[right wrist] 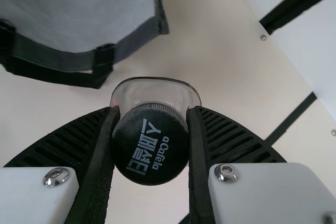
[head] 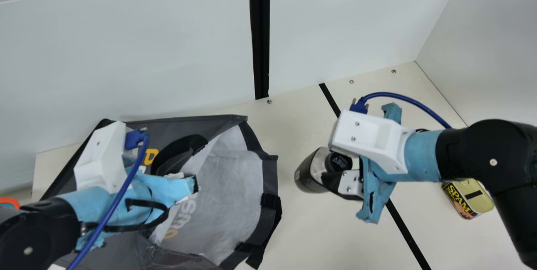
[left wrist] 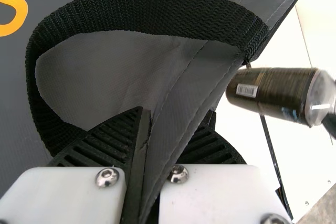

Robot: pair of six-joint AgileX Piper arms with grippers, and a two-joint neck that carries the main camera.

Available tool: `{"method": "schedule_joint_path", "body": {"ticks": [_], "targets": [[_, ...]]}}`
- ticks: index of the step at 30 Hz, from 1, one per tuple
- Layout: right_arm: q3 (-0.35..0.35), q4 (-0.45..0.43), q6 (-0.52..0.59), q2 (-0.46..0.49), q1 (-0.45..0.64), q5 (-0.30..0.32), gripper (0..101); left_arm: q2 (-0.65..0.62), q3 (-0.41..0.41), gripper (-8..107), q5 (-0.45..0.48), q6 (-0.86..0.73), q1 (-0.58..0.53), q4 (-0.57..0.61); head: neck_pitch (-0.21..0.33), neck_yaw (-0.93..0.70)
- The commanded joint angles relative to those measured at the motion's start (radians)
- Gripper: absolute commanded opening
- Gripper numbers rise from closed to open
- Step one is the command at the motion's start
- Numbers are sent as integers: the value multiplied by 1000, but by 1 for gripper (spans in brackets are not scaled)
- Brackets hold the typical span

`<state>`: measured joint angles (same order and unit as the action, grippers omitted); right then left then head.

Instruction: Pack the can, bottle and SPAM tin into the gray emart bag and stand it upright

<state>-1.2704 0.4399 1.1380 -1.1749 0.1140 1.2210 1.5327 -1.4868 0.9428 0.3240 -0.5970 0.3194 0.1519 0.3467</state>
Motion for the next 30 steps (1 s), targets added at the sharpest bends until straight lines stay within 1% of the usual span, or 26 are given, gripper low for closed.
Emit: {"method": "schedule_joint_path", "body": {"ticks": [1,10,22,26,30], "targets": [[5,-5,-23,14,-36,-1,0,0,0,-8,0,0,0,0,23,2],[11,-37,-158,85,-205,-1,0,0,0,-8,0,0,0,0,23,2],[-26,-138,-397,171,-463,-1,0,0,0,-8,0,0,0,0,23,2],[-38,-168,-460,189,-528,-1,0,0,0,-8,0,0,0,0,23,2],[-48,-187,-506,200,-571,-1,0,0,0,-8,0,0,0,0,23,2]]}}
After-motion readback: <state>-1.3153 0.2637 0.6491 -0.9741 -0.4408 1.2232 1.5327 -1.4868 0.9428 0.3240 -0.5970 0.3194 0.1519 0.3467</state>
